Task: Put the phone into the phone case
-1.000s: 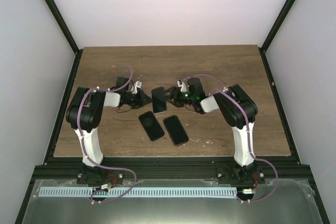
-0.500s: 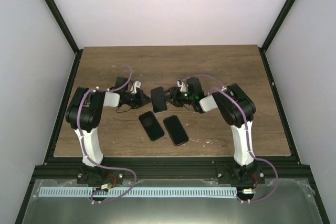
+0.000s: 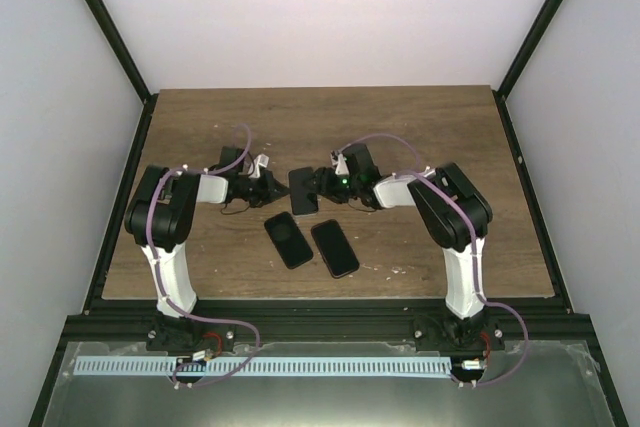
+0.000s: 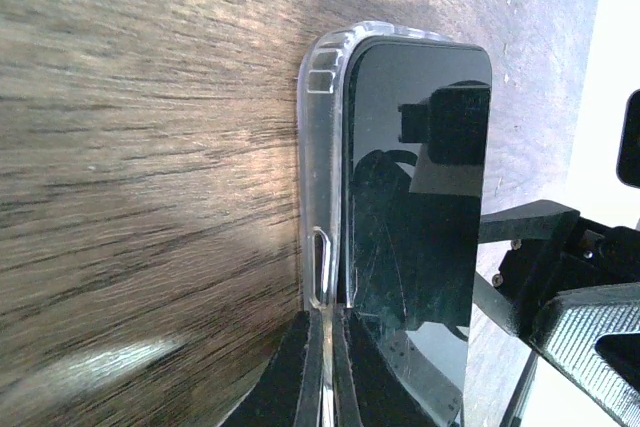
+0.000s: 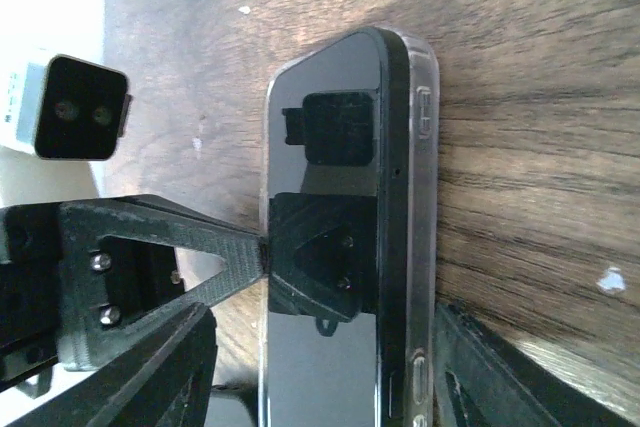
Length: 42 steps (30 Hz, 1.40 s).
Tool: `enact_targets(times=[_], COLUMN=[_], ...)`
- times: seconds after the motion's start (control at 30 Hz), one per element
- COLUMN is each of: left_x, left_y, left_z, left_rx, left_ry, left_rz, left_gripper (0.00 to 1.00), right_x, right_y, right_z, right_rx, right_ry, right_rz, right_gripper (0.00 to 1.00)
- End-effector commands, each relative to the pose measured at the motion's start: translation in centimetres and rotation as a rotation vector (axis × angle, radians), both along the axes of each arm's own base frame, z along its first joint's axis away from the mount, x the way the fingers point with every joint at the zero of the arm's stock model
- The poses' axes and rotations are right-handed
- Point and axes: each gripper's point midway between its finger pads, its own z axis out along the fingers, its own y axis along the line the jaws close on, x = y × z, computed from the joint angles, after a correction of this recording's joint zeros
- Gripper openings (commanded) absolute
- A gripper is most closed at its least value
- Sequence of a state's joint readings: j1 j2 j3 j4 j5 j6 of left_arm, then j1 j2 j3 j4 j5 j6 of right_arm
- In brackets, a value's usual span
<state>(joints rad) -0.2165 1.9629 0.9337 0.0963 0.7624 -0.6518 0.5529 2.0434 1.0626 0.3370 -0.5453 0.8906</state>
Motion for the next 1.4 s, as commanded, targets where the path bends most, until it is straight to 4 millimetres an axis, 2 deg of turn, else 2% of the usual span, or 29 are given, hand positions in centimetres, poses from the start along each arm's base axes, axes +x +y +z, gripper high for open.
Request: enact_targets(times=[0.0, 0.07, 0.2, 0.27, 0.43, 0.57, 0.73, 0.83, 0.97, 1.03, 1.17, 1.27, 1.37], left_x=[-3.0, -2.9, -2.2, -1.8, -1.4, -1.5, -1.1, -1.2, -1.7, -1.9, -2.1, -2.0, -1.7], left_y=[0.2, 0.0, -0.6, -0.7, -0.6, -0.6, -0.8, -1.2, -2.3, -2.5, -2.2, -1.8, -1.0], left_z=[-4.1, -3.6, -1.6, -0.6, -0.7, -1.4, -1.2, -1.3, -1.5, -1.6, -1.4, -1.2, -1.0], left_rx=[0.069, 0.049, 0.006, 0.0, 0.014, 0.02, 0.009, 0.001, 0.004, 0.012, 0.028, 0.044, 0.069], left_ry=[0.128, 0.117, 0.076, 0.049, 0.045, 0.054, 0.042, 0.045, 0.065, 0.071, 0.066, 0.061, 0.059], left_rz=[-0.017, -0.021, -0.03, -0.032, -0.036, -0.033, -0.035, -0.044, -0.077, -0.082, -0.088, -0.077, -0.056], left_gripper=[0.02, 0.05, 0.24, 0.31, 0.28, 0.28, 0.28, 0.28, 0.28, 0.27, 0.27, 0.27, 0.28], right_x=[-0.6, -0.8, -1.2, -1.3, -1.0, -0.7, -0.6, -0.9, -1.9, -2.4, -2.5, -2.2, -1.6], right_y=[0.2, 0.4, 0.6, 0.5, 0.1, -0.2, 0.1, 1.1, 3.5, 4.2, 3.3, 2.0, 0.5], right_z=[-1.0, -1.4, -1.6, -1.6, -0.4, 0.3, 0.6, 1.0, 1.3, 0.8, -0.2, -0.8, -0.5], right_rx=[-0.153, -0.171, -0.16, -0.153, -0.149, -0.183, -0.188, -0.155, -0.114, -0.132, -0.175, -0.208, -0.219], right_ry=[-0.016, -0.008, 0.003, 0.004, -0.042, -0.078, -0.103, -0.124, -0.142, -0.136, -0.12, -0.103, -0.106], right_rz=[0.019, 0.031, 0.033, 0.026, 0.002, 0.011, 0.039, 0.08, 0.176, 0.198, 0.182, 0.152, 0.11], right_gripper=[0.61, 0.62, 0.63, 0.59, 0.4, 0.36, 0.19, 0.08, 0.01, 0.01, 0.03, 0.11, 0.28])
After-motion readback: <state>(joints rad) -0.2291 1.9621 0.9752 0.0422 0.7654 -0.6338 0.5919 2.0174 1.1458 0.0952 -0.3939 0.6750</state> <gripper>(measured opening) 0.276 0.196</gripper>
